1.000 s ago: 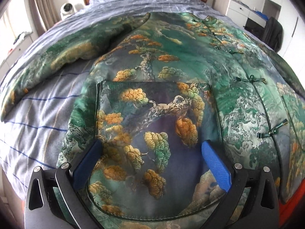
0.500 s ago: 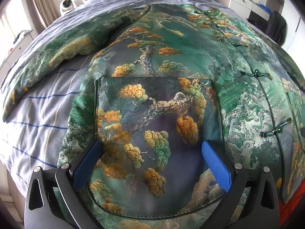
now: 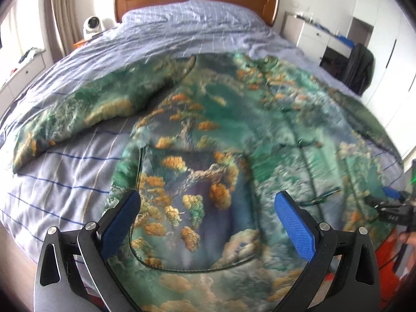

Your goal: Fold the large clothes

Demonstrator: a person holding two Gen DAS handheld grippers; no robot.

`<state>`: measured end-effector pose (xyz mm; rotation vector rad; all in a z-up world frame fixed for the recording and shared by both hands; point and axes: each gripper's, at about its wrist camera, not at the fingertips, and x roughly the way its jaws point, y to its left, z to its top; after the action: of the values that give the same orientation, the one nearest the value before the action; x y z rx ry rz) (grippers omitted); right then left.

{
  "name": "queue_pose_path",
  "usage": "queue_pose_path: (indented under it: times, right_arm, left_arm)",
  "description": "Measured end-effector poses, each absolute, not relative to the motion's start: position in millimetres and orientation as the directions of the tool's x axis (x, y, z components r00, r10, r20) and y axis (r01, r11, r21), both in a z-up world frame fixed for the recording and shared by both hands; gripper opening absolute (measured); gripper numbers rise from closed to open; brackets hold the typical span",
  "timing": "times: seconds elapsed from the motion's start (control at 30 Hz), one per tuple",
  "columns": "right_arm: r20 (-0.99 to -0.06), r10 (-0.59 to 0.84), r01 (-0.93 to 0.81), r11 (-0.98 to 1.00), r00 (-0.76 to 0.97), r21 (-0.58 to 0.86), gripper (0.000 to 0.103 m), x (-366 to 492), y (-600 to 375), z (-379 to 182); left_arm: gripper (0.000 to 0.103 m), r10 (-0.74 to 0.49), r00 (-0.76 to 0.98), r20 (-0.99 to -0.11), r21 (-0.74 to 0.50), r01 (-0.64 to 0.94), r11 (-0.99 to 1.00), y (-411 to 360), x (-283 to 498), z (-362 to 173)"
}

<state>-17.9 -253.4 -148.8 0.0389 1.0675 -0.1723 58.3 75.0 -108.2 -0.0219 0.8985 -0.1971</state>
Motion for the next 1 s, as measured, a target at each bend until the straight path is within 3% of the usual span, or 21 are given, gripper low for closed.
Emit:
queue_pose_path:
  times: [0.37,0.77,1.0]
  right_arm:
    - [-0.854,-0.138,0.172,0.983,0.501,-0.058,0.103,-22.6,-252.2,-149.6]
    - [-0.833,-0.110,0.160,0.987,0.541,-0.026,0.103,-26.8,-255.3,-141.1]
    - [-0.724,-0.161,0.200,0.979,0.671,-0.033,0.103,-49.7,-276.4,-88.7]
  left_arm:
    - [0.103,-0.200,0.616,-0.762,-0.146,0.139,0.980,75.6,51.8,-96.8]
    - [0.103,-0.162,0.675,-0.720,-0.086,0.145,0.986,74.3,43.5,-75.5]
    - [0.103,-0.158,0.702,-0.694,-0.083,0.139,0.987,80.1,41.2,-66.5]
